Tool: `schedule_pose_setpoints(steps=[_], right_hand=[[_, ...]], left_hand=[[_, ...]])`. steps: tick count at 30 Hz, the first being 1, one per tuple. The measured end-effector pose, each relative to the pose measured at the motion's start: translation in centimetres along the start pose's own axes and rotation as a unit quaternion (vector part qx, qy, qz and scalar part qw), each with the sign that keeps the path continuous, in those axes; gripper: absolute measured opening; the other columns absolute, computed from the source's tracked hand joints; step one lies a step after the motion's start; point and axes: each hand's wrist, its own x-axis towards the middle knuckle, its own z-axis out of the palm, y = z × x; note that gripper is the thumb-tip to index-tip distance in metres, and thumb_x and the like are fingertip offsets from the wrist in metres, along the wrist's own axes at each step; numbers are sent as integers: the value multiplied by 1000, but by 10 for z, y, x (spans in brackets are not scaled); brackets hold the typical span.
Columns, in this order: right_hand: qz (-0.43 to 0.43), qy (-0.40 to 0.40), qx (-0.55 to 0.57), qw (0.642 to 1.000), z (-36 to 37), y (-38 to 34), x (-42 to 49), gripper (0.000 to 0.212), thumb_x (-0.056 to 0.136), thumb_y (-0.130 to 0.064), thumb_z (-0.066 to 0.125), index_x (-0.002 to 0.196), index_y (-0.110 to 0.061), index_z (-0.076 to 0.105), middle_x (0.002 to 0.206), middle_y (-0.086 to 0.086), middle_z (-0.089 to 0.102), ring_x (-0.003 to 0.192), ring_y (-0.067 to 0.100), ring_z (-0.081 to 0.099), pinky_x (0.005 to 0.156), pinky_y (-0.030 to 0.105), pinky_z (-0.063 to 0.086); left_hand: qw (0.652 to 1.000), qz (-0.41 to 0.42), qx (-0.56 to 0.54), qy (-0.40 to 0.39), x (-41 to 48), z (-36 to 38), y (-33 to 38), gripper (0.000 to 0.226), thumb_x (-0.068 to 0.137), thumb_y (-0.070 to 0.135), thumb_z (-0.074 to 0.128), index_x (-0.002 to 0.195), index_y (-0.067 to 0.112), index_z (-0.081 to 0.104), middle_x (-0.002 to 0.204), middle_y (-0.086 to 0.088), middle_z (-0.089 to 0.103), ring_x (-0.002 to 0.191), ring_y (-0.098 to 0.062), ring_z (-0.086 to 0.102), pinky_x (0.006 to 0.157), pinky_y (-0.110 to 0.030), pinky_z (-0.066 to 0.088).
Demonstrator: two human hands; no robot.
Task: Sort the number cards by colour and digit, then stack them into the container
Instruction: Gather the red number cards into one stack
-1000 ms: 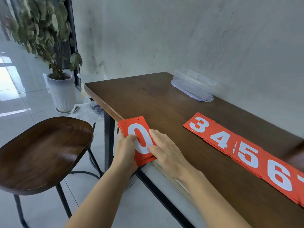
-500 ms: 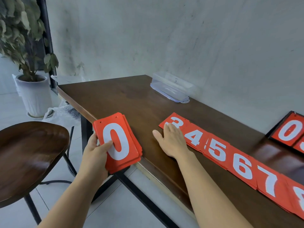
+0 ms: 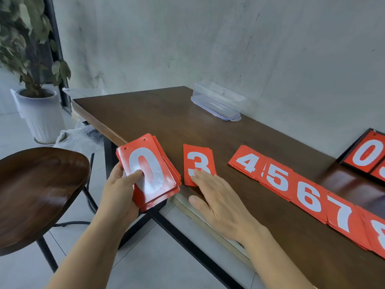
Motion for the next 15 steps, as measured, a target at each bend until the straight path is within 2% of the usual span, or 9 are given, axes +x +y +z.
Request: schedule_pose_setpoints(steps=[3,6,8,9,12,15], right_hand=[[-8,15,-48,999,2,-1,-13,65,99,-60,24,154,-26,20,161,-11,13,147,3,5,113,17,-7],[9,28,-80,996,3,-1,-18,68,96,-63,30,150,-20,32,158,-3,27,146,13,23,117,29,11],[45,47,-88,994,1,-2,-18,72,95,-66,29,148,-18,35,155,0,34,142,16,34,115,29,18],[69,65,-89,992,0,-3,-18,74,94,-68,27,149,-18,33,155,-1,34,140,16,36,112,26,16],[156,63,-47,985,-3,0,-16,88,83,-76,14,155,-25,8,161,-8,10,147,11,16,107,19,0],[190,23,-24,981,-3,5,-7,90,82,-79,16,154,-26,-1,162,-7,5,149,12,9,109,21,2]], left_hand=[[1000,-19,-6,-14,4,2,-1,45,99,4,48,139,23,49,120,0,66,98,-26,67,53,-34,58],[999,-39,-9,-34,7,6,-1,46,99,4,48,140,24,49,121,1,67,100,-26,68,61,-38,60],[998,-48,-5,-42,8,8,-1,44,99,7,49,139,24,50,120,0,67,101,-28,68,72,-46,60],[998,-53,-4,-40,9,8,-1,43,98,8,51,139,24,50,120,0,67,101,-29,67,76,-50,59],[997,-60,2,-40,10,8,-1,42,98,10,53,138,24,51,118,0,68,99,-29,67,76,-50,59],[996,-64,8,-55,6,12,-5,39,97,9,53,134,22,53,116,-2,69,98,-29,68,72,-45,60]])
